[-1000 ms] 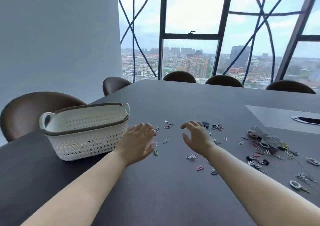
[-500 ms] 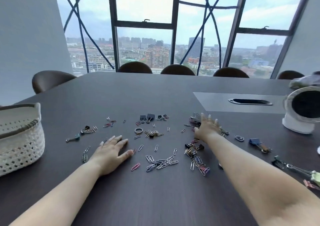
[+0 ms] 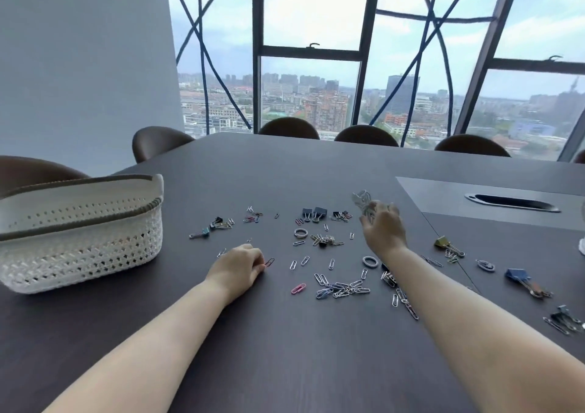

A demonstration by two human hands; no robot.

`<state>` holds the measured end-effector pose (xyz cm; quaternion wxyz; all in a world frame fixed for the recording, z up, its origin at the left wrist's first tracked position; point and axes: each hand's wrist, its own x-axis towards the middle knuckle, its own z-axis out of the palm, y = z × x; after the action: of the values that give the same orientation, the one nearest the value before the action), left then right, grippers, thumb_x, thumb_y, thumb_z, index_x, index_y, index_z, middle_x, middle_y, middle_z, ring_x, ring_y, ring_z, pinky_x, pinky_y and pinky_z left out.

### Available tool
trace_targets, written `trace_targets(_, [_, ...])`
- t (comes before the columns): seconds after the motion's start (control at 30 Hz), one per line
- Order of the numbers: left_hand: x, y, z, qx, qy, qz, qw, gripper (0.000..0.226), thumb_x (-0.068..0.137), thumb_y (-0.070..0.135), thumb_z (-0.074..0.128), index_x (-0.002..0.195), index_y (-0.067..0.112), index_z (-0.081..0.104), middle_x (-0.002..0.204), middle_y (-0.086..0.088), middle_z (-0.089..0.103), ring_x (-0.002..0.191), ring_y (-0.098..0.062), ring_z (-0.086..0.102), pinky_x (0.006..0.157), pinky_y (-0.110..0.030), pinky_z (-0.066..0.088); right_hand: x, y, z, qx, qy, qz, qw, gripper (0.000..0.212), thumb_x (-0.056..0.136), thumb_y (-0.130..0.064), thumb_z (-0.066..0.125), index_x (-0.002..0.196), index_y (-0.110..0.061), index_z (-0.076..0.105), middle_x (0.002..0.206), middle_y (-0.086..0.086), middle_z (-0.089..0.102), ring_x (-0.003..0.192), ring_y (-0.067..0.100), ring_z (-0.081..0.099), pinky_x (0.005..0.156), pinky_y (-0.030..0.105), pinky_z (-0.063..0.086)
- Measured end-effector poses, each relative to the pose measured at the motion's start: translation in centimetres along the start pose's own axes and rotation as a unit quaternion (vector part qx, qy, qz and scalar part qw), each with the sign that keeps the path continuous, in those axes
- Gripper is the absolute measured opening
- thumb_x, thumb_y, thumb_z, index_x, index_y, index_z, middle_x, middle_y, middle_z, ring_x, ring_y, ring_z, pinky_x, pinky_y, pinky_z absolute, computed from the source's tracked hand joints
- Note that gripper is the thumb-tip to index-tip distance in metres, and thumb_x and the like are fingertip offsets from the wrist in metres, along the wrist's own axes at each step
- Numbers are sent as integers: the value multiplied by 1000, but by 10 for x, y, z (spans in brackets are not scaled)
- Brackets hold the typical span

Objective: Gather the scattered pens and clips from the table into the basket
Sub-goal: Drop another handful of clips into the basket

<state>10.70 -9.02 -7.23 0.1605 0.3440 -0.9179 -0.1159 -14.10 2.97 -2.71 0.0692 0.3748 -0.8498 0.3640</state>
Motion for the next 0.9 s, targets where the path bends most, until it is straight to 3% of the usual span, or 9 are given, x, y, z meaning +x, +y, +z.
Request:
trace_targets(0.1, [-29,-19,-26,21,52,-15,998,17,93,26,49,100,13,59,105,0,57,95,-24,59,78,-30,43,-14,-60,1,85,-19,-81,993,38,89,-18,57,124,-6,50,122,19,45,104,35,54,94,37,42])
trace_targets(0.23, [-68,-64,-95,68,276,19,958,9,82,14,67,80,8,60,81,-7,61,62,-28,63,49,-29,43,-44,-153,19,160,-38,-195,967,37,88,-16,59,124,-8,53,120,16,47,104,27,53,84,21,35])
trace_targets(0.3, [-80,-91,-137,88,316,-12,945,8,82,11,66,80,6,60,82,-11,61,62,-31,62,48,-33,48,-59,-198,37,190,-50,-242,950,37,87,-14,58,123,-8,53,118,16,48,103,29,53,83,22,35])
trace_targets(0.47, [-79,-164,-190,134,218,-153,955,27,91,5,49,111,16,64,116,-7,64,101,-26,62,87,-38,50,-84,-281,85,228,-112,-298,920,35,89,-11,55,124,-10,52,122,17,48,106,34,53,83,25,37])
trace_targets(0.57, [-85,-182,-189,78,142,-194,968,43,93,3,37,131,18,51,136,-6,53,121,-22,51,101,-34,41,-88,-302,109,210,-189,-296,912,39,94,-15,45,133,-18,42,142,11,35,127,31,41,101,33,36])
trace_targets(0.63, [-95,-188,-185,56,161,-168,971,39,96,14,35,132,15,49,135,-6,53,121,-22,50,105,-40,37,-91,-304,120,130,-248,-308,909,43,97,-25,38,140,-25,33,156,2,16,143,22,15,116,44,18])
trace_targets(0.7, [-107,-193,-180,77,214,-123,966,38,94,28,35,120,13,60,122,-6,63,115,-23,56,106,-46,35,-95,-300,124,77,-259,-320,908,45,97,-33,35,141,-29,29,157,-3,10,146,16,2,118,48,7])
trace_targets(0.8, [-119,-193,-170,125,293,-52,947,47,85,38,30,97,13,69,99,-2,69,95,-25,63,94,-47,41,-101,-282,123,100,-227,-323,913,45,96,-31,41,140,-25,32,154,-2,22,143,19,13,117,39,16])
trace_targets(0.9, [-117,-175,-153,175,338,44,924,30,82,29,40,89,17,67,92,0,65,87,-20,57,79,-38,45,-102,-248,117,114,-185,-305,927,43,95,-25,45,137,-20,37,147,-1,35,136,21,26,111,33,25])
